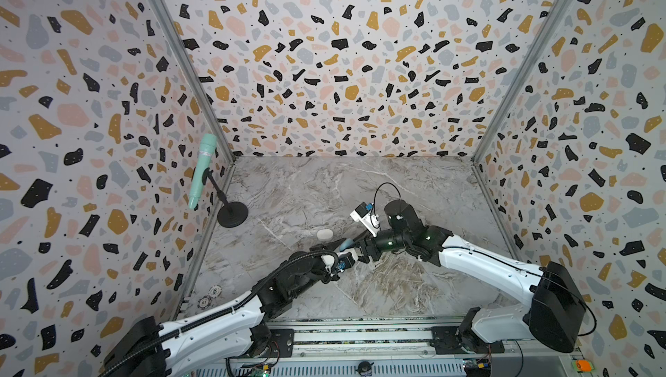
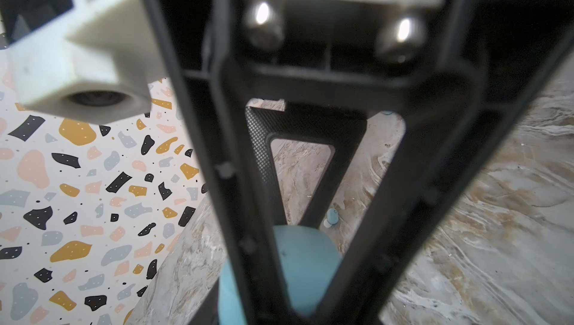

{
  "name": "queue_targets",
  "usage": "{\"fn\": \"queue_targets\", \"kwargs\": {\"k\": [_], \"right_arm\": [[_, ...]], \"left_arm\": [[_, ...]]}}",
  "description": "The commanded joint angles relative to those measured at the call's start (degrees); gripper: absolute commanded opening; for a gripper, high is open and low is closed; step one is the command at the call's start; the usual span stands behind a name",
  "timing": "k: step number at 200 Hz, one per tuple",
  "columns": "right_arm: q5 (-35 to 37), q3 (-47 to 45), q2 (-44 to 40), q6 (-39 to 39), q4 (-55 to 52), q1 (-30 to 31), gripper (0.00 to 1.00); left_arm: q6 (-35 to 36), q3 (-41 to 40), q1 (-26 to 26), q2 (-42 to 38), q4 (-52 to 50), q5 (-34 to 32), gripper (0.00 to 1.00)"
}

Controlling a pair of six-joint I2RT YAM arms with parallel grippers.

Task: Insert wireless bluetooth earbuds into charging case
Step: Pass the charging case.

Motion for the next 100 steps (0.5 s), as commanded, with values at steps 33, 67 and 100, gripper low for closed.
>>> {"fn": "queue_targets", "kwargs": {"k": [33,67,100], "right_arm": [[-1.1,-1.1,-4.8,0.5,-0.2,-1.8,0.90],[-2.5,-1.4,-9.1,-0.2,-0.3,-3.5,0.99],[0.4,-4.2,-16.6,-2.0,2.1,-3.6,0.99]], "left_arm": [[0.4,1.5,0.3,-0.4,2.1,-1.9,0.00],[-2.9,2.4,0.2,-1.3,0.4,-1.1,0.00],[-13.3,7.9,0.4,-4.5,-9.0,8.8,0.00]]}}
